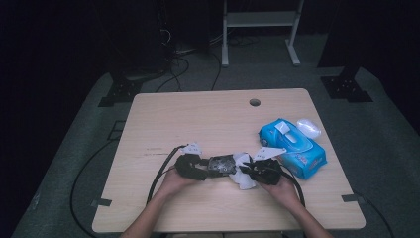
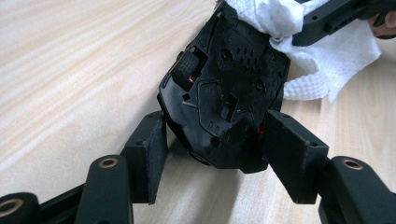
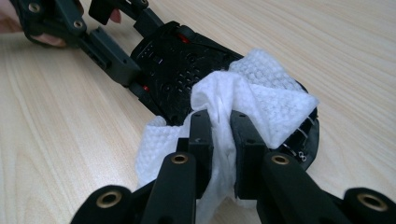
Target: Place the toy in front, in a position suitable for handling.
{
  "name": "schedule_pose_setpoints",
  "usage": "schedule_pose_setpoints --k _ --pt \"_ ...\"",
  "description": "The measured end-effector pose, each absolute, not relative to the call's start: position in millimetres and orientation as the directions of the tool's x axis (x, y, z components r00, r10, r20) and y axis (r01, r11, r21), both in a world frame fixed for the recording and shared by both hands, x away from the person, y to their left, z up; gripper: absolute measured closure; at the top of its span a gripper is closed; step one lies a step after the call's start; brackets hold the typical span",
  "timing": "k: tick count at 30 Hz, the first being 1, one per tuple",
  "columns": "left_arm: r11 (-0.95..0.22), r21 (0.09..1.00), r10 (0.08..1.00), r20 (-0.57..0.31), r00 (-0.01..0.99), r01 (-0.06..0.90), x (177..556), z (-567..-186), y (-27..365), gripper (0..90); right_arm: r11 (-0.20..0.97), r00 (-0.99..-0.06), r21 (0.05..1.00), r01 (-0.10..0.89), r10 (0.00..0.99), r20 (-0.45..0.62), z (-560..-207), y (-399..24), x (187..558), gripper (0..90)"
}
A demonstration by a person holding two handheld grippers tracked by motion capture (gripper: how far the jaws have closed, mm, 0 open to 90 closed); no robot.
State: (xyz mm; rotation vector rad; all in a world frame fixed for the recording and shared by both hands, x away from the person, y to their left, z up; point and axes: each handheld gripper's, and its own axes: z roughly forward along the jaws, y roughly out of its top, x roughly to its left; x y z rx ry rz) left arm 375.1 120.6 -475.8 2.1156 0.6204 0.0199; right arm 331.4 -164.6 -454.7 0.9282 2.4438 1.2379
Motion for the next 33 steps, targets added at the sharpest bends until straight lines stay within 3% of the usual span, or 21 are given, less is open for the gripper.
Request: schedule_pose_setpoints --k 14,33 --pt "-0.493 0.81 0.448 -0.076 0.891 0.317 366.6 -472.4 116.6 44.2 0.424 -0.768 0.797 0.43 0.635 0.077 -456.6 -168.0 330.8 79.9" --pt "-0.476 0.852 0.424 0.003 0.906 0.22 355.6 -469.5 120.4 53.6 0.451 -0.78 0.778 0.437 0.62 0.079 -458.8 -167.9 324.1 79.5"
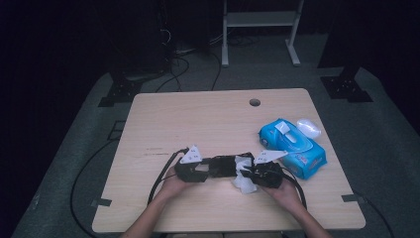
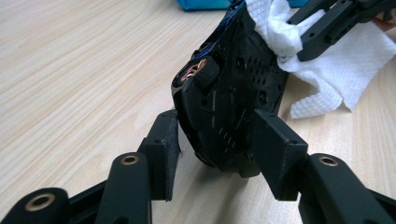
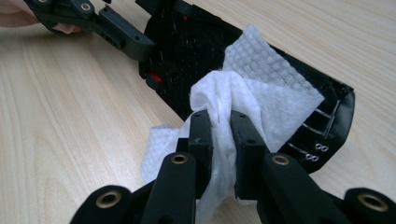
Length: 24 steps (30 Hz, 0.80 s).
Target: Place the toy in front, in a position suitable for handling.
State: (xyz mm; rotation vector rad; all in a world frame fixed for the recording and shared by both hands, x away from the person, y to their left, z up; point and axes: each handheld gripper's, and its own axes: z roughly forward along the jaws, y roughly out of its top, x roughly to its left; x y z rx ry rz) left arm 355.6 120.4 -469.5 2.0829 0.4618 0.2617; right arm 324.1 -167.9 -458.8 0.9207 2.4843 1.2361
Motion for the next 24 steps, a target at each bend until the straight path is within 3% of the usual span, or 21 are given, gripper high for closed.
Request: schedule_pose_setpoints --k 3,12,19,24 --pt "-0.447 0.871 0.399 -0.01 0.917 0.204 354.2 -467.8 121.7 59.3 0.456 -0.78 0.772 0.443 0.621 0.081 -461.3 -168.6 323.7 79.5" --pt "-0.519 0.841 0.348 0.048 0.936 0.15 348.4 -471.8 107.5 57.9 0.521 -0.802 0.726 0.448 0.593 0.069 -470.8 -159.4 321.4 79.1" --pt "-0.533 0.839 0.327 0.086 0.941 0.108 343.1 -470.5 102.5 63.8 0.481 -0.825 0.773 0.414 0.557 0.095 -455.0 -158.2 314.6 79.2" --pt "-0.55 0.831 0.327 0.124 0.937 0.082 340.9 -470.5 100.8 68.4 0.42 -0.846 0.848 0.323 0.53 0.059 -426.0 -150.8 303.3 79.4"
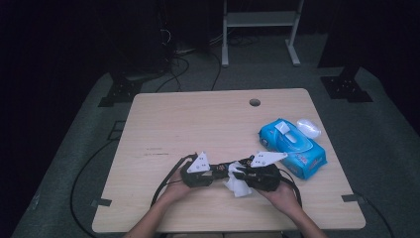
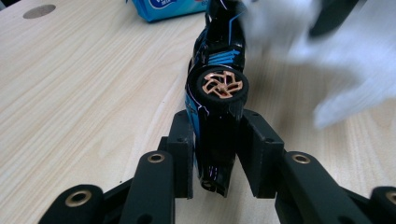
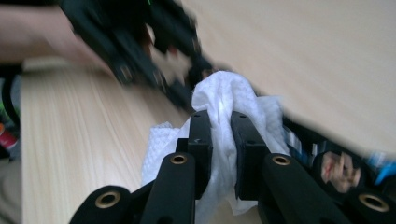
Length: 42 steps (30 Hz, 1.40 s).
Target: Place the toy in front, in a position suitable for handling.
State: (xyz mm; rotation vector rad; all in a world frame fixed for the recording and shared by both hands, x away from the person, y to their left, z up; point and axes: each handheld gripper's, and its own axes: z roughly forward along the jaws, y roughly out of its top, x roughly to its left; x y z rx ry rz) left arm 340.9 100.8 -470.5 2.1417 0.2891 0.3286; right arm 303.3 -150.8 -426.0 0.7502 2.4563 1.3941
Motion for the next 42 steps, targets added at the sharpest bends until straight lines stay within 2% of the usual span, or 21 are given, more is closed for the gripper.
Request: schedule_pose_setpoints --k 5,8,11,13,17,19,23,24,25,27,30,34,37,40,42 --pt "-0.547 0.834 0.326 0.133 0.936 0.072 339.9 -471.1 99.9 69.8 0.379 -0.824 0.868 0.32 0.564 0.058 -410.3 -135.1 315.9 79.4" --pt "-0.556 0.829 0.319 0.151 0.936 0.055 338.9 -470.8 99.9 70.4 0.385 -0.82 0.845 0.373 0.563 0.105 -416.8 -116.8 330.4 79.4" --pt "-0.555 0.83 0.321 0.151 0.935 0.057 339.1 -470.7 102.6 70.5 0.413 -0.819 0.825 0.387 0.564 0.102 -427.0 -107.0 336.6 79.4" --pt "-0.554 0.831 0.322 0.15 0.935 0.058 340.1 -471.0 104.7 70.6 0.39 -0.81 0.83 0.4 0.574 0.121 -427.4 -112.3 337.8 79.5" --pt "-0.554 0.83 0.333 0.151 0.931 0.064 341.0 -470.9 106.5 70.6 0.393 -0.747 0.819 0.419 0.661 0.065 -426.4 -135.6 342.5 79.6" --pt "-0.552 0.831 0.34 0.153 0.928 0.065 340.5 -471.3 105.0 70.6 0.348 -0.731 0.821 0.453 0.672 0.118 -428.2 -140.5 344.2 79.8" --pt "-0.554 0.829 0.345 0.14 0.928 0.081 341.6 -470.7 106.6 70.6 0.363 -0.766 0.839 0.406 0.635 0.096 -429.5 -114.2 337.9 79.1" --pt "-0.552 0.83 0.346 0.137 0.928 0.083 342.0 -470.7 108.2 70.7 0.397 -0.767 0.839 0.373 0.64 0.038 -428.5 -107.0 335.8 79.3" --pt "-0.555 0.828 0.345 0.141 0.928 0.08 342.4 -470.4 110.9 70.7 0.409 -0.777 0.837 0.363 0.629 0.03 -427.5 -104.5 336.2 79.4" --pt "-0.554 0.828 0.349 0.144 0.926 0.08 343.3 -470.5 114.2 70.8 0.391 -0.781 0.832 0.394 0.62 0.079 -426.5 -107.9 341.3 79.6" --pt "-0.554 0.829 0.352 0.148 0.924 0.078 344.9 -470.9 116.1 70.8 0.411 -0.74 0.824 0.389 0.672 0.014 -427.2 -127.1 344.7 79.6" --pt "-0.553 0.83 0.354 0.146 0.924 0.08 344.9 -470.9 115.8 70.8 0.352 -0.679 0.826 0.44 0.733 0.05 -426.5 -151.8 349.2 79.9" --pt "-0.555 0.828 0.356 0.147 0.923 0.082 344.5 -470.5 115.5 70.8 0.345 -0.692 0.832 0.435 0.719 0.064 -428.1 -144.3 347.1 80.0" --pt "-0.556 0.827 0.356 0.147 0.923 0.082 344.3 -470.4 115.3 70.8 0.348 -0.748 0.835 0.426 0.655 0.108 -430.0 -123.3 342.8 79.9" --pt "-0.554 0.828 0.357 0.14 0.924 0.088 344.8 -470.2 116.6 70.8 0.365 -0.769 0.841 0.4 0.633 0.091 -431.2 -112.4 339.2 79.8"
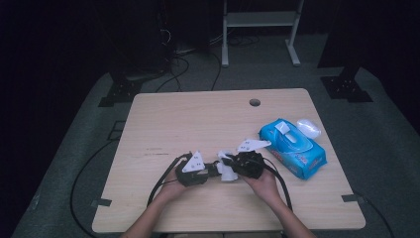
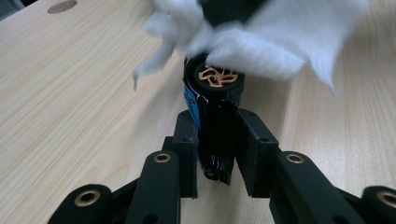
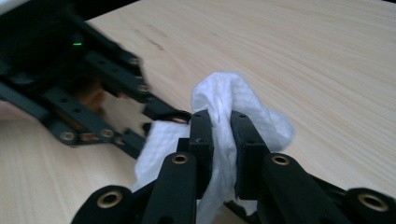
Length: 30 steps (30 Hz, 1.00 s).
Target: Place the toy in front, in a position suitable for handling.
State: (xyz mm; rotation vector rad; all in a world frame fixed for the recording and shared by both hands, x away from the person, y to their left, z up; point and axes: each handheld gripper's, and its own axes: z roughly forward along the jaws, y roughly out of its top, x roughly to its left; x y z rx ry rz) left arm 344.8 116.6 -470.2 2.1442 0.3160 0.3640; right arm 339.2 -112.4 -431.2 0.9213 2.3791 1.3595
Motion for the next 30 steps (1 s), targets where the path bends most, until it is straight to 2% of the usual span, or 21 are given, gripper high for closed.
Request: schedule_pose_setpoints --k 4,6,9,13,17,24,27,30 --pt "-0.551 0.83 0.357 0.135 0.924 0.091 345.5 -470.4 119.4 70.8 0.381 -0.746 0.831 0.406 0.663 0.06 -429.0 -125.0 343.9 79.8" --pt "-0.553 0.829 0.356 0.138 0.924 0.089 345.4 -470.4 118.7 70.8 0.363 -0.705 0.832 0.419 0.707 0.046 -428.6 -141.9 346.7 80.1" --pt "-0.546 0.832 0.359 0.131 0.924 0.095 345.1 -470.8 116.1 70.7 0.331 -0.682 0.832 0.445 0.727 0.076 -428.9 -149.6 348.3 80.3" --pt "-0.546 0.833 0.361 0.13 0.923 0.097 344.8 -470.8 115.8 70.6 0.335 -0.741 0.84 0.428 0.662 0.114 -432.0 -124.0 342.6 80.1" --pt "-0.551 0.829 0.36 0.128 0.924 0.099 345.8 -470.2 119.0 70.7 0.399 -0.774 0.838 0.371 0.631 0.043 -429.6 -109.9 338.9 80.0" --pt "-0.542 0.834 0.37 0.125 0.921 0.104 346.8 -469.8 120.9 72.0 0.349 -0.681 0.835 0.424 0.732 0.04 -428.9 -152.6 347.9 80.1" --pt "-0.546 0.832 0.37 0.132 0.92 0.101 346.3 -470.0 119.8 71.9 0.351 -0.676 0.837 0.419 0.737 0.029 -429.6 -149.2 345.5 80.1" --pt "-0.544 0.833 0.371 0.128 0.92 0.103 346.5 -470.1 119.8 71.8 0.372 -0.715 0.839 0.397 0.699 0.028 -429.6 -133.5 340.8 80.0"
